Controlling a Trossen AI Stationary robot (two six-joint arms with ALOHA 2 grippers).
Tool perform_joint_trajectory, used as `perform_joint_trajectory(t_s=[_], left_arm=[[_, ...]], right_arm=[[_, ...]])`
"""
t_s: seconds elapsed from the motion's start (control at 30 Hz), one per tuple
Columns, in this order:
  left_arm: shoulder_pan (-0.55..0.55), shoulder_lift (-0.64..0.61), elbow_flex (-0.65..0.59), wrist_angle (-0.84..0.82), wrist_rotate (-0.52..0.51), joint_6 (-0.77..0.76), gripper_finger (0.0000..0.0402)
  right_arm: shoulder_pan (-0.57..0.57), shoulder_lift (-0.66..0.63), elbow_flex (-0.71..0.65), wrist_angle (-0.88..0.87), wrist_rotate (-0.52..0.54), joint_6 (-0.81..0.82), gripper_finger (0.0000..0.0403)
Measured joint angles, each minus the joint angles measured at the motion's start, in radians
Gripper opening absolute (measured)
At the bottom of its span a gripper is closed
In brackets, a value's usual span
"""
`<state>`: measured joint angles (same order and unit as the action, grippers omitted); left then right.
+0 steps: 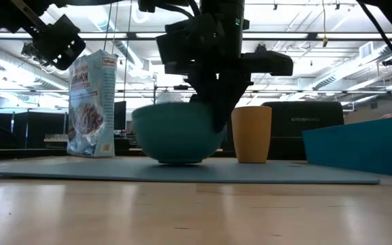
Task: Arrange a breakfast setting
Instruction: Put the green bowl on the light blue mat, then put the orange plate on the light blue mat
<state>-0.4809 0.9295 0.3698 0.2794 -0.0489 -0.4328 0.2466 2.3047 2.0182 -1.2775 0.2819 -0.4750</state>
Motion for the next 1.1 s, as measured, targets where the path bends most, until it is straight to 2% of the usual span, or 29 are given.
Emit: perform_joint_trajectory(t_s=[0.17,0.27,0.37,0.53,0.73,1.1], left_arm=[[0.0,0.0,0.0,0.0,-0.003,-0.001,0.0297],[-0.005,0.0,0.0,0.0,-0.031,-0.013,0.0297],[-0.03,0.0,0.02,-0.029,-0.057,-0.016,0.0297],[-0.117,0.004,0.126,-0.21,-0.146,-0.079,0.0297],[-0.266,0.139,0.288,-0.435,-0.198,-0.365,0.0297],[-0.451,0.584,0.751,-0.892,-0.138,-0.929,0.0297]], right_arm=[[0.0,0.0,0.0,0.0,0.021,0.01,0.0121],[0.003,-0.006,0.0,-0.009,0.067,0.038,0.015],[0.012,-0.039,0.0,-0.018,0.063,0.078,0.0174],[0.04,-0.118,0.0,-0.034,0.062,0.162,0.0201],[0.055,-0.241,0.0,-0.033,0.126,0.325,0.021],[0.08,-0.335,0.0,-0.031,0.261,0.415,0.0209]])
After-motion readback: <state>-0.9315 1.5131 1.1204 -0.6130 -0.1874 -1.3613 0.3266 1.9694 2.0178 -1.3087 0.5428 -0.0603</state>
